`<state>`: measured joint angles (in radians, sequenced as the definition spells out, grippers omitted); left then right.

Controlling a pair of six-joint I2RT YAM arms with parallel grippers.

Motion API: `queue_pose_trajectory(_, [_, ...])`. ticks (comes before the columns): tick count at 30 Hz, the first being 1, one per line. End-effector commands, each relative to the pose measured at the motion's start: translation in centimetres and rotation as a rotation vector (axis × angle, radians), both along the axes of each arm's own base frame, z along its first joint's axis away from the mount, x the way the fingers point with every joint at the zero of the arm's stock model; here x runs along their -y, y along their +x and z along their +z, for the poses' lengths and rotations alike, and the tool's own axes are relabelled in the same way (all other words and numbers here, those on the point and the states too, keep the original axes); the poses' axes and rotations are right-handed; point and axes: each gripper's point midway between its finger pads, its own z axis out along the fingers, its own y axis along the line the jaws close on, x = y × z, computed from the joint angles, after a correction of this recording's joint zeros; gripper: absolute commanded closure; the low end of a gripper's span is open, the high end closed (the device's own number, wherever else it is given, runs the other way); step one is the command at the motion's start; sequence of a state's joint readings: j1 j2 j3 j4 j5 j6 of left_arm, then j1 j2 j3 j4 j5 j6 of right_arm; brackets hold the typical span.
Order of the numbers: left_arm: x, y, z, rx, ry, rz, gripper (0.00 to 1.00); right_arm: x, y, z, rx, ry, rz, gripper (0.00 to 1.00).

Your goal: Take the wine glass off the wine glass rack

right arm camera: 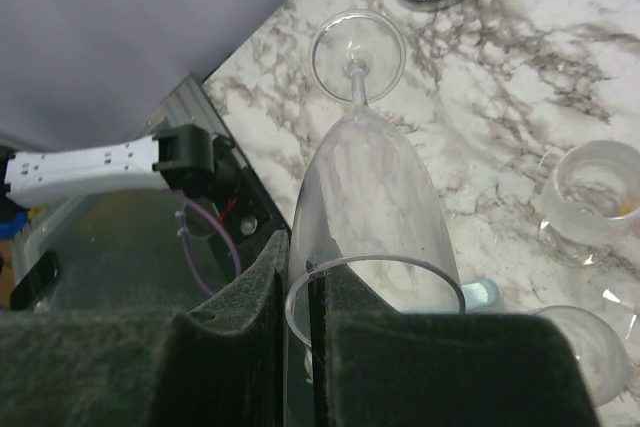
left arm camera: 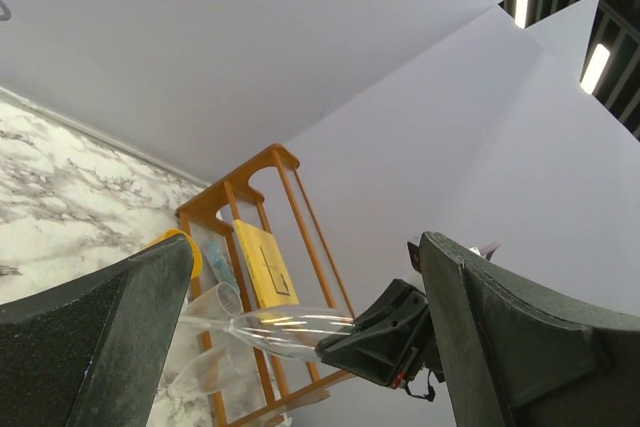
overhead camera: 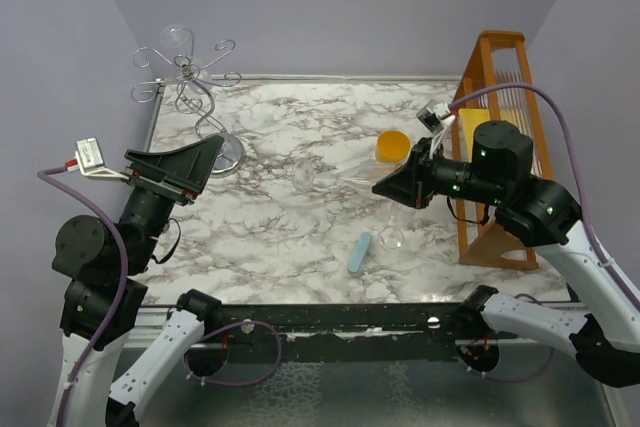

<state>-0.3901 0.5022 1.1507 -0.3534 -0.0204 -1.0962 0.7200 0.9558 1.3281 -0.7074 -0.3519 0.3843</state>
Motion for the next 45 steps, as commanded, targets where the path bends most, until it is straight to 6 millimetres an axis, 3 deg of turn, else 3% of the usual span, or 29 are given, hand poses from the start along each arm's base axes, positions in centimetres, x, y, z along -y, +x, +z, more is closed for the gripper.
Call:
queue_pose_trajectory(1, [-0.6,0.2,-0.3,-0.018,0.017,0.035,0.02,-0.9,-3.4,-0.3,-0.024,-0.037,0.225,0.99])
queue_pose_trajectory(10, [-0.8,0.1,-0.7,-0.029,0.024,0.044,0.02,-1.7,-2.8,-4.3,-0.173,-0.173,0.270,0.99])
queue_pose_trajectory(23, [-0.9,0.1,-0.8,-0.033,0.034,0.051,0.02,-1.3,2.2,-11.7,-0.385,-0.534,0.082,0.99])
queue_pose_trajectory(29, [-1.1,0.0,-0.5,-0.030,0.044,0.061,0.02,-2.2,3.5,-12.6,-0.373,-0.618,0.025,0.99])
queue_pose_trajectory(37, [-1.3,-0.1,-0.6,-0.033,0.047,0.071,0.02,-1.8,4.7,-15.5,-0.369,-0.805,-0.040,0.99])
queue_pose_trajectory(45, [-1.2,0.0,-1.0,-0.040,0.045,0.065,0.02,-2.9,5.2,-16.8,-0.354,-0.863,-0.014,0.99])
